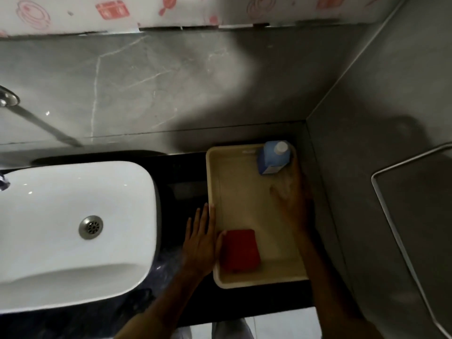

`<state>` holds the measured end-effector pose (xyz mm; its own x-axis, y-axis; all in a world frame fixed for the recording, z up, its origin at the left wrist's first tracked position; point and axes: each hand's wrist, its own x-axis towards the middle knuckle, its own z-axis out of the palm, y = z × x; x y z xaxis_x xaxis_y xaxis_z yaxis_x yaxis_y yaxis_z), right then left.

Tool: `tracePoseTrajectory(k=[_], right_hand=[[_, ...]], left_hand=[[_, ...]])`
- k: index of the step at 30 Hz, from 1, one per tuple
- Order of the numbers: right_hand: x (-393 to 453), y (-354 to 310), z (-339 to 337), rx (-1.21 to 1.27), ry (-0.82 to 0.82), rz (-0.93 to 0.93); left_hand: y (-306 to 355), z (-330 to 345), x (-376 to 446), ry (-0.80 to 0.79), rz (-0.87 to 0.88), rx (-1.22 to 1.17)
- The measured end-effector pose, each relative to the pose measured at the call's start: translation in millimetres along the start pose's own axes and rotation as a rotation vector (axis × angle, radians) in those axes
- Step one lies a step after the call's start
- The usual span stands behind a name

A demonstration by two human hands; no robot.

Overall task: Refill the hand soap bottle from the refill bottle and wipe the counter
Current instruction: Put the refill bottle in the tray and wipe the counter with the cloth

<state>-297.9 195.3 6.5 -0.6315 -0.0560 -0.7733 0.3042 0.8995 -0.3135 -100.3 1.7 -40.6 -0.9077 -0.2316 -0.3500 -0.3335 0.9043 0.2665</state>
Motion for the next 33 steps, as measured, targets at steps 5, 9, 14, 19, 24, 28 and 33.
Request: tracePoseTrajectory(k=[5, 9, 14, 19, 24, 28, 33], right_hand=[[-88, 49, 136, -0.226, 0.260, -0.597], [-76, 54, 158, -0.461, 0.152, -0.533], [-66, 54, 161, -0.473, 0.174, -0.551], [-67, 60, 159, -0.455, 0.259, -0.596], [-88, 52, 159, -0.112, 0.383, -0.561], [-130, 38, 170, 0.166, 0.397, -0.562], [-179, 17, 248, -0.040, 0.432, -0.696]], left_hand=[[-5, -1, 0, -0.003, -0.023, -0.019], [-14, -2, -2, 0.013, -0.007, -0.044], [-16, -2, -2, 0.009, 0.004, -0.068], [-15, 0, -12, 0.056, 0.033, -0.098], [-28, -1, -51, 0.120, 0.053, -0.096], [-55, 4, -104, 0.138, 0.079, -0.145], [-131, 25, -188, 0.098, 0.104, -0.164]])
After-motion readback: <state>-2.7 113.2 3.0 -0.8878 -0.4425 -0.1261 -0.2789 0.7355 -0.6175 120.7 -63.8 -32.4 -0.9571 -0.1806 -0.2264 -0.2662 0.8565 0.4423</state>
